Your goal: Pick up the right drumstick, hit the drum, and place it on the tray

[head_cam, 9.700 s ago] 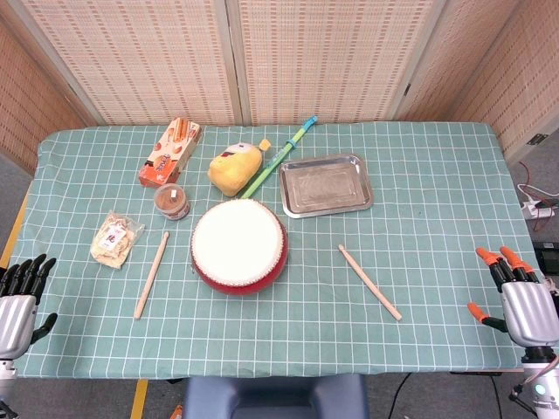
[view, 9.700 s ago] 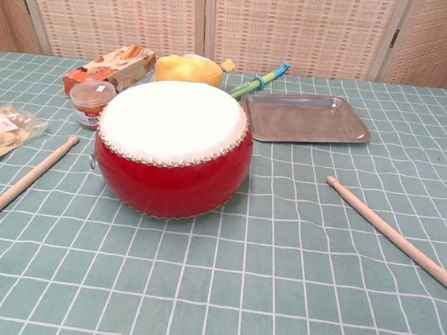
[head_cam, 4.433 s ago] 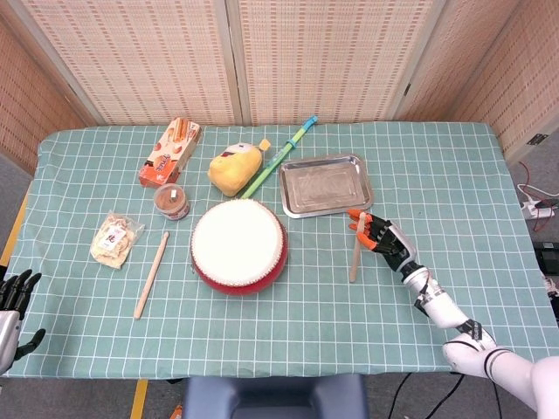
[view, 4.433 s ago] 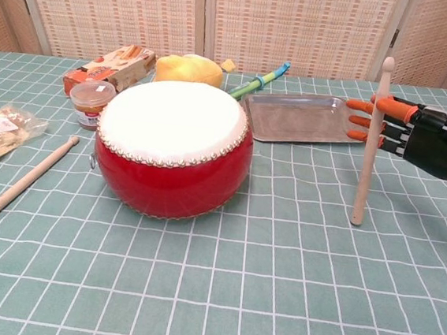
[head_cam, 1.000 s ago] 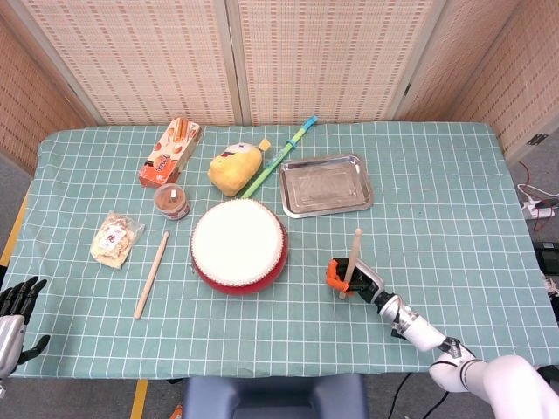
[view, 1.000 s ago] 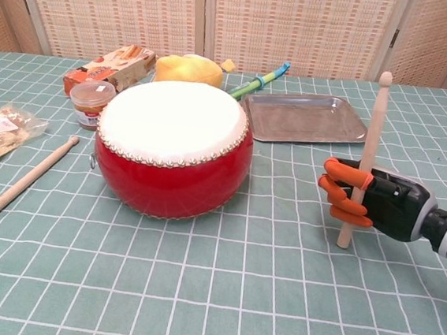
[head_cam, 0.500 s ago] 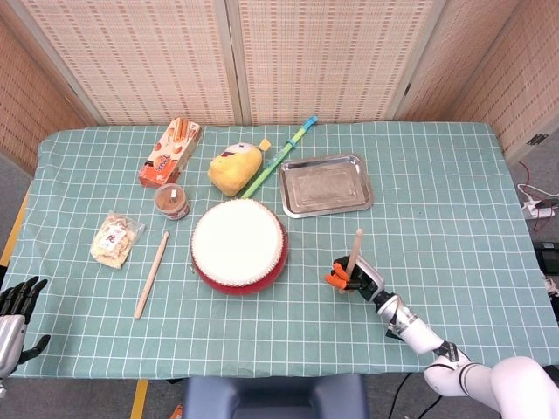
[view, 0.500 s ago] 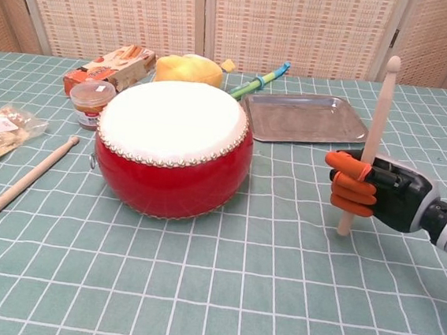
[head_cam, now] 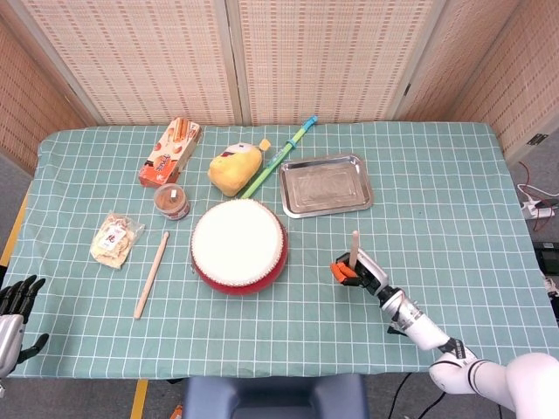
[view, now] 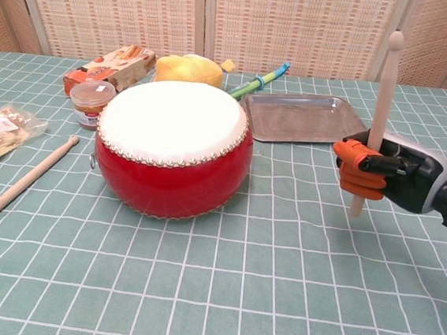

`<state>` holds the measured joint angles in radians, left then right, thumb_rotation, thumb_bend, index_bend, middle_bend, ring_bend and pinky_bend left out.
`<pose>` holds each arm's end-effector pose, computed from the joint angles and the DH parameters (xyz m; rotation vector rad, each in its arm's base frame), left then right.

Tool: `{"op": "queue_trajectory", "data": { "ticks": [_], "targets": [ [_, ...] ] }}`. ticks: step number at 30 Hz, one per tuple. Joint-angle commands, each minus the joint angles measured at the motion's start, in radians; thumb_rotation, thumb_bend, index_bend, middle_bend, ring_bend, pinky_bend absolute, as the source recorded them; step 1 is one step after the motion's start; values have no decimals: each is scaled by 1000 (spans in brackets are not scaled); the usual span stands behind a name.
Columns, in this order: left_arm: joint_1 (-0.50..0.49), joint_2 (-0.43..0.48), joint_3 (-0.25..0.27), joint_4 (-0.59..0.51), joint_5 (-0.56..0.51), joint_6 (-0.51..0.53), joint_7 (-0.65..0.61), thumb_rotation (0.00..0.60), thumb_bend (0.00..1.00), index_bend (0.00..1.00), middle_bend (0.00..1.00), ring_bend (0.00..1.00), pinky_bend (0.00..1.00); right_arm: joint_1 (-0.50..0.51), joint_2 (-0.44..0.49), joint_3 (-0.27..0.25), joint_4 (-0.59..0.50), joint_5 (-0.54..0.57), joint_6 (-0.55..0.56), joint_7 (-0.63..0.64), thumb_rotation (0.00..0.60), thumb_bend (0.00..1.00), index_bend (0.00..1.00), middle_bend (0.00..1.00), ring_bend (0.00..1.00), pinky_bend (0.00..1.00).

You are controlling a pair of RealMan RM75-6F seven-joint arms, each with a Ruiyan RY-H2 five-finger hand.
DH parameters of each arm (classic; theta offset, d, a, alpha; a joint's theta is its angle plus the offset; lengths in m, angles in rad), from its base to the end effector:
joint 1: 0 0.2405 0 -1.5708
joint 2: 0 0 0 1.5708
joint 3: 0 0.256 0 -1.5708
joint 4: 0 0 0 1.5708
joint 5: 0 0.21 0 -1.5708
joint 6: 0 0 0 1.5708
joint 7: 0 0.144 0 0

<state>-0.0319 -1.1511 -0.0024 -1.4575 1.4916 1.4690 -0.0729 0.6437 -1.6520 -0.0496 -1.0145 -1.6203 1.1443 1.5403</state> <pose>-0.3528 0.1547 0.1574 -1.3825 -0.9449 -0.7848 -0.2261 -0.3188 -0.0291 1.3039 -2.2785 1.6503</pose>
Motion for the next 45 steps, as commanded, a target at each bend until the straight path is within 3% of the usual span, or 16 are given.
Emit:
{"op": "queue_trajectory", "data": {
  "ticks": [1, 4, 10, 14, 19, 25, 30, 41, 43, 45],
  "targets": [
    [-1, 0, -1, 1, 4, 3, -3, 600, 219, 0, 0, 0, 0, 61, 134, 82, -165, 68, -95, -487, 600, 873, 1000, 1000, 1000, 1000],
    [-2, 0, -2, 1, 12, 10, -4, 600, 218, 0, 0, 0, 0, 95, 187, 141, -257, 144, -151, -849, 600, 873, 1000, 1000, 1000, 1000],
    [-4, 4, -2, -4, 27, 23, 0, 600, 218, 0, 0, 0, 0, 186, 242, 218, -373, 304, -267, -1421, 600, 873, 1000, 1000, 1000, 1000],
    [-4, 5, 0, -7, 33, 26, 2, 600, 218, 0, 0, 0, 0, 239, 215, 243, -382, 411, -292, -1721, 600, 873, 1000, 1000, 1000, 1000],
    [-4, 8, 0, -7, 37, 30, 1, 600, 218, 0, 0, 0, 0, 301, 123, 286, -345, 534, -247, -1973, 600, 873, 1000, 1000, 1000, 1000],
    [-4, 8, 1, -1, 36, 30, -5, 600, 218, 0, 0, 0, 0, 358, 86, 305, -330, 602, -252, -2110, 600, 873, 1000, 1000, 1000, 1000],
    [-4, 5, -1, 1, 35, 32, -10, 600, 218, 0, 0, 0, 0, 383, 60, 313, -320, 643, -258, -2147, 600, 873, 1000, 1000, 1000, 1000],
    [-5, 3, -1, 8, 42, 38, -20, 600, 218, 0, 0, 0, 0, 431, 8, 205, -231, 686, -267, -2415, 600, 873, 1000, 1000, 1000, 1000],
    [-5, 2, -1, 9, 44, 41, -23, 600, 218, 0, 0, 0, 0, 427, 1, 208, -228, 678, -251, -2403, 600, 873, 1000, 1000, 1000, 1000],
    [-3, 2, -2, 11, 45, 46, -26, 600, 217, 0, 0, 0, 0, 414, -2, 244, -244, 663, -219, -2328, 600, 873, 1000, 1000, 1000, 1000]
  ]
}}
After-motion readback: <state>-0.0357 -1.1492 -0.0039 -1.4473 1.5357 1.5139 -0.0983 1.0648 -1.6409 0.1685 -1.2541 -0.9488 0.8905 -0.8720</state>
